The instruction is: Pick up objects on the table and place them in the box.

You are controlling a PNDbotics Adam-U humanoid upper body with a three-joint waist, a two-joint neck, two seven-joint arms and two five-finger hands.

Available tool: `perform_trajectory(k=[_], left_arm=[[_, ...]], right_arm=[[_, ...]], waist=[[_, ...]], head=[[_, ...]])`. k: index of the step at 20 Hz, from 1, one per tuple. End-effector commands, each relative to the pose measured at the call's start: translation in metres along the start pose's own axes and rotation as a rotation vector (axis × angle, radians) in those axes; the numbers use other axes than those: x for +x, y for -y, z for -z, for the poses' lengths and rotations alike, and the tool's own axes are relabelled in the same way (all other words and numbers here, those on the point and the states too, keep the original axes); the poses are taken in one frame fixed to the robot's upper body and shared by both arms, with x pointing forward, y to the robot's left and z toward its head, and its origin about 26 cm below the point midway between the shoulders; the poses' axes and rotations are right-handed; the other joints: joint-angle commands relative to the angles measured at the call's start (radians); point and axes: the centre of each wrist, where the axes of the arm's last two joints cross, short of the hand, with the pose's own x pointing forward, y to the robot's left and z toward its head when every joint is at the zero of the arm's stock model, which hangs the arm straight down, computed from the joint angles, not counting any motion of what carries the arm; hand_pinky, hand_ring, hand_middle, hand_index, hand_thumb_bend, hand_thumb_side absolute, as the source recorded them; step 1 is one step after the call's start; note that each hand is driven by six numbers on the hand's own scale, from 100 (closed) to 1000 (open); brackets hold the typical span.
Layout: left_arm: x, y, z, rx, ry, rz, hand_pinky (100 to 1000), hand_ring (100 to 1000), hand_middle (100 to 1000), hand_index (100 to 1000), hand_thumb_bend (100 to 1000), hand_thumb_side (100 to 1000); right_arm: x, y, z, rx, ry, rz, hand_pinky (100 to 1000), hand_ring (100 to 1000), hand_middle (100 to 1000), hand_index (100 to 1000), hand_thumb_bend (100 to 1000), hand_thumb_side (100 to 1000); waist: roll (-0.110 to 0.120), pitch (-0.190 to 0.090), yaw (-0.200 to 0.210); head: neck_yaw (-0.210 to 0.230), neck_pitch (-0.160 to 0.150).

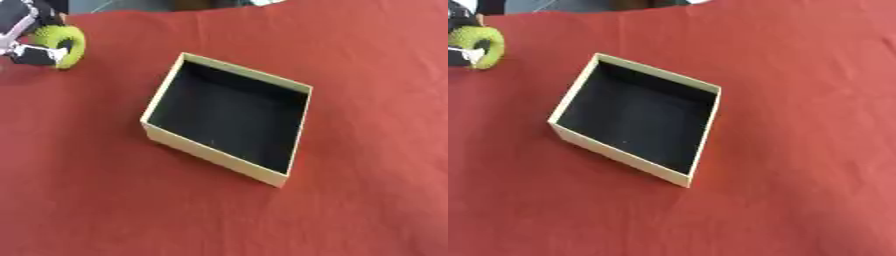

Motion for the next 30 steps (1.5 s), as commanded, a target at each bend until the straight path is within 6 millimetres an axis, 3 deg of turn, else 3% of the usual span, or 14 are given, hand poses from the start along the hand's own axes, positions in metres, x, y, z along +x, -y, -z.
perform_trajectory(k=[1,8,15,22,30], left_arm=[[-0.005,-0.023,0.001,0.057,0.026,0.035,471,439,419,579,254,100],[0.014,-0.051,0.014,0.187,0.171,0.051,462,431,410,570,277,100],[0.072,-0.078,0.037,0.328,0.451,0.080,450,433,412,565,322,100],[0.148,-0.071,0.051,0.383,0.698,0.012,450,434,408,566,285,100],[0.203,-0.061,0.050,0.348,0.873,-0.050,450,435,411,565,273,100]], right_arm=[[0.006,0.004,0.005,-0.011,0.027,-0.002,762,707,596,754,100,549],[0.005,0.006,0.005,-0.025,0.026,-0.006,763,707,598,755,100,546],[0.005,0.008,0.005,-0.048,0.028,-0.007,763,708,601,756,100,541],[0.003,0.013,0.004,-0.080,0.020,-0.024,763,708,602,756,100,540],[0.002,0.016,0.002,-0.101,0.007,-0.039,762,708,602,756,100,542]], waist=[[-0.004,-0.035,0.003],[-0.012,-0.048,0.009],[-0.027,-0.070,0.019],[-0.036,-0.085,0.029],[-0.036,-0.085,0.033]], head=[[0.001,0.003],[-0.003,0.011],[0.004,0.019],[0.015,0.028],[0.010,0.039]])
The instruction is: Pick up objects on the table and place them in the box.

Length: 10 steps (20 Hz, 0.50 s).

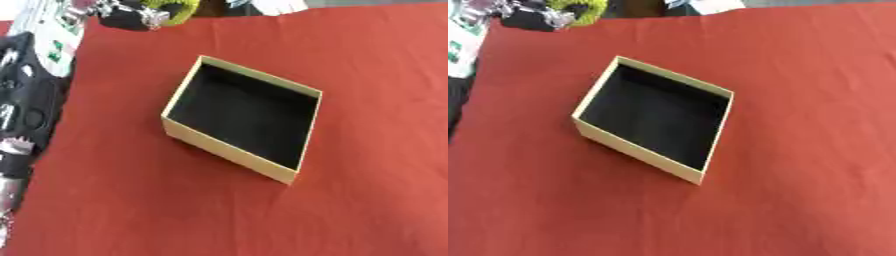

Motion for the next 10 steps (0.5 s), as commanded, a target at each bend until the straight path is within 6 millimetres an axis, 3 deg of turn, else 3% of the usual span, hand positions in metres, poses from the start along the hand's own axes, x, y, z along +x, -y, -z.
perform_trajectory(k=[1,10], left_arm=[[0.012,-0.007,0.015,0.004,0.089,0.002,450,436,412,565,273,100],[0.039,0.028,0.018,-0.090,0.209,-0.098,459,437,412,567,202,100]], right_arm=[[0.006,0.005,0.006,-0.016,0.033,-0.013,762,708,602,755,100,542],[0.005,0.006,0.005,-0.029,0.029,-0.024,762,705,601,755,100,544]], waist=[[-0.004,-0.025,0.000],[-0.005,-0.020,0.006]], head=[[-0.004,0.009],[-0.025,0.016]])
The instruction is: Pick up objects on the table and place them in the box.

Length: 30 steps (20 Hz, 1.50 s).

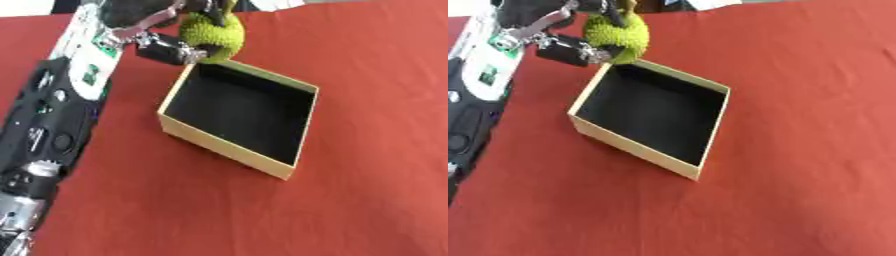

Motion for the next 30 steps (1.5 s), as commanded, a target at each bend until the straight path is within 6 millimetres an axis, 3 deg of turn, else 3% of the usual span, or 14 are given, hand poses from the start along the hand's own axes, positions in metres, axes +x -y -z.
perform_trajectory(k=[1,4,5,6,17,21,24,30], left_arm=[[0.003,-0.001,0.005,-0.028,0.036,-0.001,460,438,413,567,196,100],[0.009,0.009,0.008,-0.055,0.048,-0.031,462,437,412,567,163,100],[0.011,0.012,0.008,-0.062,0.053,-0.042,463,438,410,568,326,100],[0.012,0.016,0.008,-0.074,0.055,-0.052,464,439,413,568,150,100],[0.019,0.039,0.000,-0.191,0.035,-0.110,497,458,437,594,115,100],[0.021,0.039,-0.003,-0.235,0.034,-0.100,585,530,512,687,207,100],[0.021,0.036,-0.004,-0.251,0.031,-0.080,710,702,689,815,281,100],[0.016,0.022,-0.011,-0.187,0.000,-0.045,754,789,775,862,286,100]], right_arm=[[0.007,0.004,0.007,-0.011,0.039,-0.009,762,705,601,755,100,544],[0.006,0.003,0.006,-0.012,0.036,-0.009,762,705,600,754,100,545],[0.006,0.003,0.006,-0.012,0.035,-0.009,762,705,600,754,100,542],[0.006,0.003,0.006,-0.012,0.035,-0.009,762,704,600,754,100,546],[0.006,0.003,0.005,-0.016,0.032,-0.009,761,704,599,753,100,546],[0.006,0.004,0.004,-0.017,0.031,-0.010,761,702,597,751,100,546],[0.005,0.004,0.004,-0.017,0.030,-0.011,761,702,598,751,100,547],[0.005,0.004,0.004,-0.018,0.027,-0.012,760,702,597,751,100,547]], waist=[[-0.006,-0.020,0.001],[-0.006,-0.017,0.002],[-0.006,-0.017,0.002],[-0.006,-0.015,0.002],[-0.008,-0.009,0.002],[-0.009,-0.008,0.003],[-0.010,-0.009,0.004],[-0.012,-0.011,0.008]], head=[[-0.009,0.002],[-0.012,0.003],[-0.013,0.003],[-0.014,0.003],[-0.021,0.000],[-0.024,0.000],[-0.025,-0.002],[-0.026,-0.007]])
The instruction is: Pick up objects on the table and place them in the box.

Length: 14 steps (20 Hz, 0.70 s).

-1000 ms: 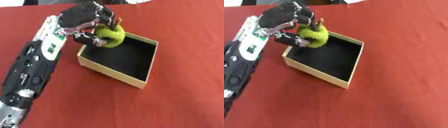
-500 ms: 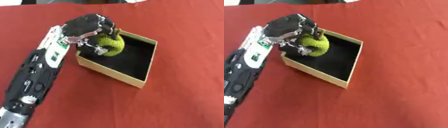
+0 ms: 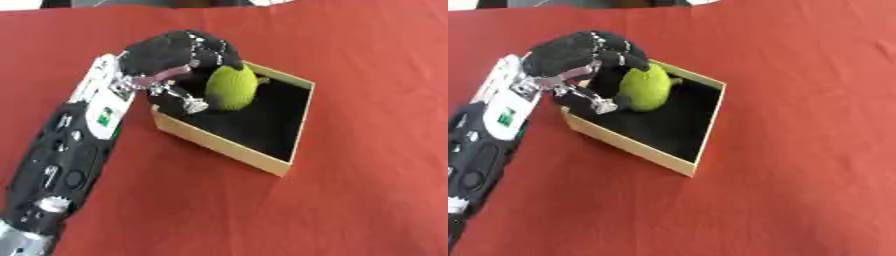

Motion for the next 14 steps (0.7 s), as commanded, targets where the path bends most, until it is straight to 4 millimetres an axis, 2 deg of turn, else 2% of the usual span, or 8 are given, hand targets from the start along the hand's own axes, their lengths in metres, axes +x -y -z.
perform_trajectory(k=[1,6,8,9,11,13,14], left_arm=[[-0.005,-0.019,-0.007,-0.013,0.057,0.068,754,789,775,863,279,100],[-0.006,-0.035,-0.011,0.147,0.040,0.044,737,768,745,848,176,100],[-0.004,-0.045,-0.014,0.255,0.034,0.018,728,745,718,842,100,100],[-0.003,-0.051,-0.017,0.324,0.030,-0.004,732,741,713,845,100,100],[0.000,-0.059,-0.032,0.466,0.007,-0.065,740,737,709,848,100,100],[0.000,-0.066,-0.058,0.578,-0.063,-0.124,746,731,702,850,100,116],[-0.001,-0.070,-0.071,0.621,-0.110,-0.149,748,729,701,850,100,192]], right_arm=[[0.006,0.003,0.005,-0.005,0.032,-0.008,760,702,597,751,100,547],[0.006,0.003,0.006,-0.008,0.034,-0.008,761,702,598,751,100,546],[0.006,0.003,0.006,-0.009,0.037,-0.008,761,702,599,751,100,544],[0.006,0.004,0.006,-0.010,0.040,-0.008,761,702,599,752,100,544],[0.007,0.004,0.007,-0.009,0.048,-0.010,761,702,600,752,100,542],[0.007,0.006,0.008,-0.011,0.054,-0.016,761,702,601,752,100,542],[0.006,0.006,0.008,-0.014,0.055,-0.018,761,702,601,752,100,542]], waist=[[-0.006,-0.023,0.001],[-0.009,-0.027,0.003],[-0.010,-0.029,0.004],[-0.011,-0.030,0.006],[-0.011,-0.031,0.009],[-0.011,-0.032,0.015],[-0.013,-0.032,0.018]], head=[[-0.001,-0.010],[0.000,-0.009],[0.001,-0.007],[0.000,-0.005],[-0.006,-0.004],[-0.019,-0.001],[-0.028,0.000]])
